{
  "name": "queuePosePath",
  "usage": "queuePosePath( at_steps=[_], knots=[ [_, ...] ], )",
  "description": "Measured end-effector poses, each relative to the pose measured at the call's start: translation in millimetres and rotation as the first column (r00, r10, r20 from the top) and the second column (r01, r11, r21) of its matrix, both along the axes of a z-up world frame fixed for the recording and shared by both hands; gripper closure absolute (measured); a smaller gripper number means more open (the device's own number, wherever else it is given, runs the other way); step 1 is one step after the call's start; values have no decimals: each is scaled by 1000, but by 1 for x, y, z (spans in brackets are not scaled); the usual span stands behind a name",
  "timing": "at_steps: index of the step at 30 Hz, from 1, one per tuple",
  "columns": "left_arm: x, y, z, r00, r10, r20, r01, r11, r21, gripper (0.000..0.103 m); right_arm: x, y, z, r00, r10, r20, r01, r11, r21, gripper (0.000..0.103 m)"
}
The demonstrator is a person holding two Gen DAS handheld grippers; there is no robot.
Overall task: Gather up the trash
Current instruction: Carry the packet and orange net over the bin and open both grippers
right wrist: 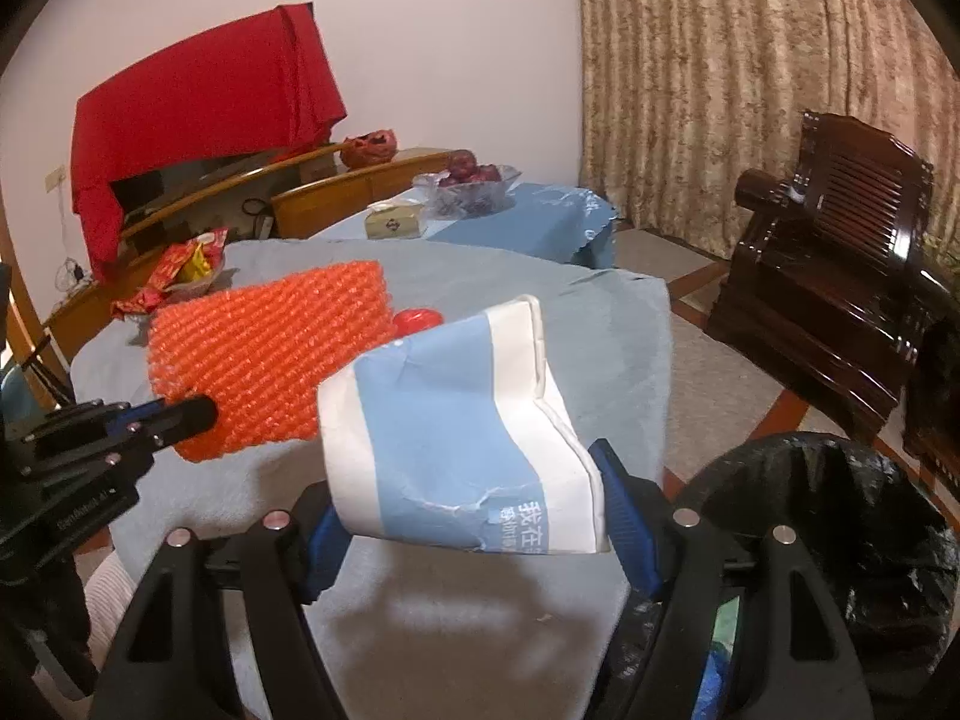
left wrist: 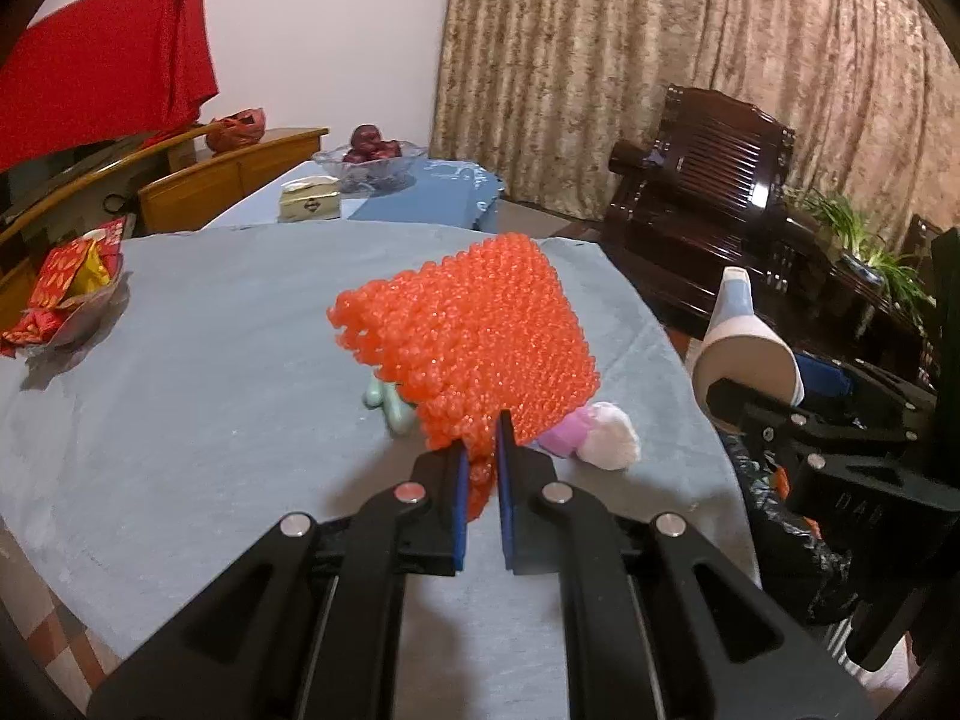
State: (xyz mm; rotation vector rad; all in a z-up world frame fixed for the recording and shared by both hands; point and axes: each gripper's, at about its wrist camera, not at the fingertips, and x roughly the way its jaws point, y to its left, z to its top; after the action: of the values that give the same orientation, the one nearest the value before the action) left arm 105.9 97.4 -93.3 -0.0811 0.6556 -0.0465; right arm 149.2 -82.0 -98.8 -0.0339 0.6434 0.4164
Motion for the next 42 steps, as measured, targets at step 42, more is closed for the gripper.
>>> queuePosePath(
  at_steps=[42],
  knots=[
    [34,-219,-22,885,-463,-54,464,886,6,96,-49,-231,-11,888,-459,-10,457,886,-79,31]
  ],
)
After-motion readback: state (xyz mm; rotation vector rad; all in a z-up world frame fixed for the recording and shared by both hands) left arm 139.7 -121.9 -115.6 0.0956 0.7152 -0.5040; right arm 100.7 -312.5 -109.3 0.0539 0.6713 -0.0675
